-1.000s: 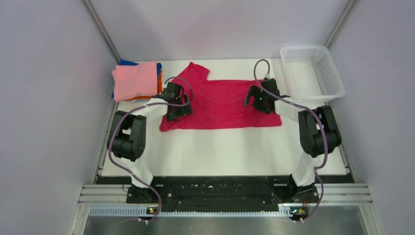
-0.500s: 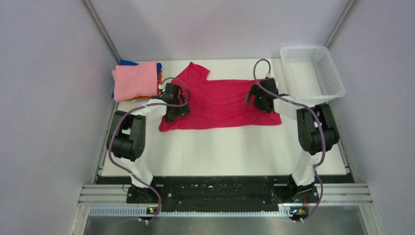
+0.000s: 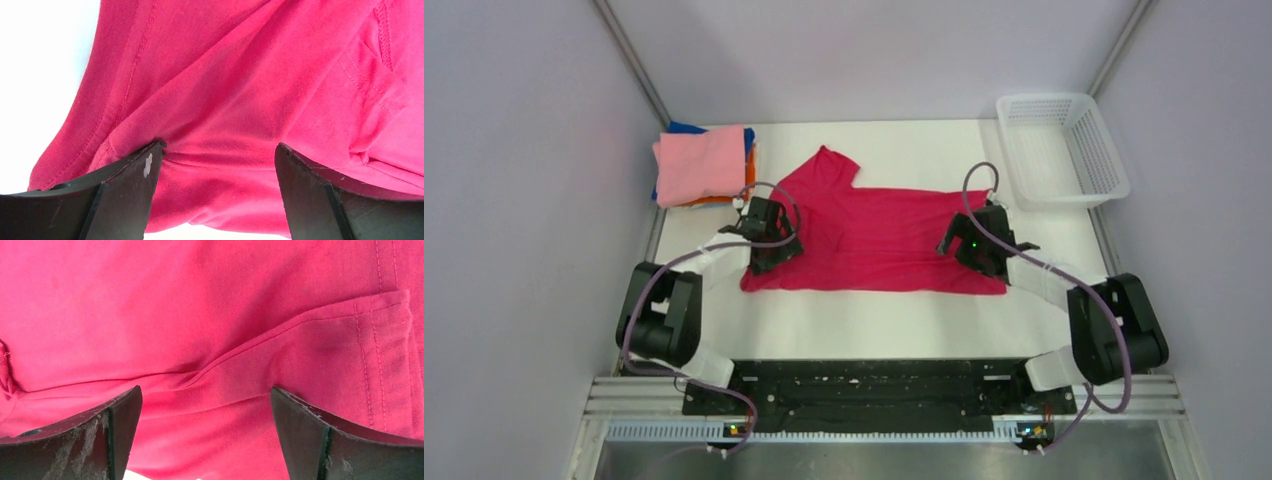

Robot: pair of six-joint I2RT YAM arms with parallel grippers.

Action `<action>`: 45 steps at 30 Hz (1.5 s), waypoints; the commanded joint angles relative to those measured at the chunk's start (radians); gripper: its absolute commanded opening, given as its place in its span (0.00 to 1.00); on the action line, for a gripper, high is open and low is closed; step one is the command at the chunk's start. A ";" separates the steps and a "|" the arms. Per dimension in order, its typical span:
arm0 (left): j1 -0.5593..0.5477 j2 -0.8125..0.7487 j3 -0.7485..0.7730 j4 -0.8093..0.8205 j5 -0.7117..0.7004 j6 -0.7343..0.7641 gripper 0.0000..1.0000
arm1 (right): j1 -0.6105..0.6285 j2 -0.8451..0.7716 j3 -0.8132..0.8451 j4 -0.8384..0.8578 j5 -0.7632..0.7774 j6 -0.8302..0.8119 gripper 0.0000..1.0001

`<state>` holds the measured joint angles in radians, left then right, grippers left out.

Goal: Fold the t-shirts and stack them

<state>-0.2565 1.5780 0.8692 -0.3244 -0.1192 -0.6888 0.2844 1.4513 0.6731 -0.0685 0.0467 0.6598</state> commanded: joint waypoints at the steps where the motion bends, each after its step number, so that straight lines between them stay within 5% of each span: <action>1: 0.007 -0.105 -0.149 -0.202 -0.013 -0.082 0.88 | 0.018 -0.085 -0.118 -0.150 0.015 0.024 0.99; 8: -0.024 -0.327 -0.335 -0.293 0.041 -0.209 0.88 | 0.039 -0.252 -0.194 -0.201 0.010 0.051 0.99; 19: -0.062 -0.516 -0.363 -0.405 0.002 -0.294 0.89 | 0.048 -0.399 -0.229 -0.257 -0.009 0.057 0.99; 45: -0.062 -0.264 -0.191 -0.235 -0.183 -0.169 0.94 | 0.047 -0.487 -0.148 -0.253 0.031 0.020 0.99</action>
<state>-0.3191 1.2823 0.6418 -0.6182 -0.2401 -0.8860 0.3256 0.9966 0.4614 -0.3328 0.0322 0.7021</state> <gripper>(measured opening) 0.931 0.985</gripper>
